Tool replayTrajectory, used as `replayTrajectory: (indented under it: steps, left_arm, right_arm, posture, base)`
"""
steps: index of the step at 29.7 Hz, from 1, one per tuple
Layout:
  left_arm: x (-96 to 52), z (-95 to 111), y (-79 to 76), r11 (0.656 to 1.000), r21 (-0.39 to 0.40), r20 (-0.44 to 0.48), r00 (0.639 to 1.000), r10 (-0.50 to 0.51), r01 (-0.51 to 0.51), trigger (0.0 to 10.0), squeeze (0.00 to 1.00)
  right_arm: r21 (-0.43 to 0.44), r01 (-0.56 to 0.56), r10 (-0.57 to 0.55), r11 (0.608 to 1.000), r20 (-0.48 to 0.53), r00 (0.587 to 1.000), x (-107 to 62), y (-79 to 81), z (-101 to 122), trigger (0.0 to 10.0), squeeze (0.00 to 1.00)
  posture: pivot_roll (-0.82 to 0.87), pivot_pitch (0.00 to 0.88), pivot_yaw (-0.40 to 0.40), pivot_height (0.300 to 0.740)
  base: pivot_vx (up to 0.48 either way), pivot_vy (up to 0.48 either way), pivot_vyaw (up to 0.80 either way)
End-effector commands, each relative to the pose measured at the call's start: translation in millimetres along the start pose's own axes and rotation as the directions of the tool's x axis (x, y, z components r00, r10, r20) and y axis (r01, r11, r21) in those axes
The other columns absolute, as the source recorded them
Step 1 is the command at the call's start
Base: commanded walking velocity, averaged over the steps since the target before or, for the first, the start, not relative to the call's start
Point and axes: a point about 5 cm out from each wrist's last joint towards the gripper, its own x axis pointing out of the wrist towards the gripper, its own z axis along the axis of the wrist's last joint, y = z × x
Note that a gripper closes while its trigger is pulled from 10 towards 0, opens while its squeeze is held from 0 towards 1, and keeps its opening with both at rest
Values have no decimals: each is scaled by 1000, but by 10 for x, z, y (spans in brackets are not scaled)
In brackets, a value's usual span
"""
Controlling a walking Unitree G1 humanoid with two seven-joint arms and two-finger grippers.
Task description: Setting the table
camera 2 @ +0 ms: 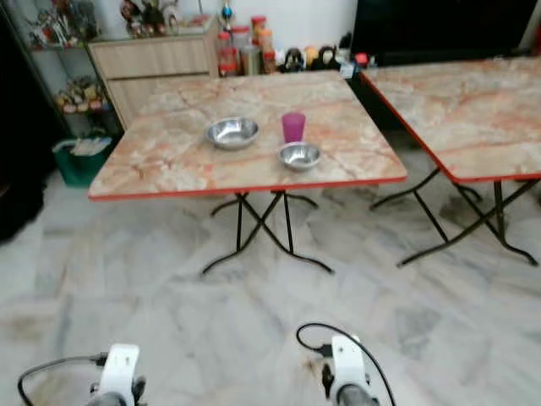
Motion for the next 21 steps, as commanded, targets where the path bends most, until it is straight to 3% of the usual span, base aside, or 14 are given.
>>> replayTrajectory:
  steps: [1,7,21]
  left_arm:
    - [3,-4,-30,1000,-1,-12,1000,-12,12,10000,0]
    - [2,-8,-28,1000,2,-13,1000,-7,7,10000,0]
    - [-11,-57,4,1000,14,-27,1000,1,-1,10000,0]
  right_arm:
    - [-6,15,-15,1000,18,1000,8,-57,52,10000,0]
    - [-7,14,-14,1000,18,1000,11,-52,62,10000,0]
    - [-56,-2,3,998,20,1000,6,-30,46,10000,0]
  posture:
    - [28,0,32,740]
    - [25,0,34,740]
    - [22,0,38,740]
  base:
    - [0,0,0]
    - [145,0,0]
    - [423,0,0]
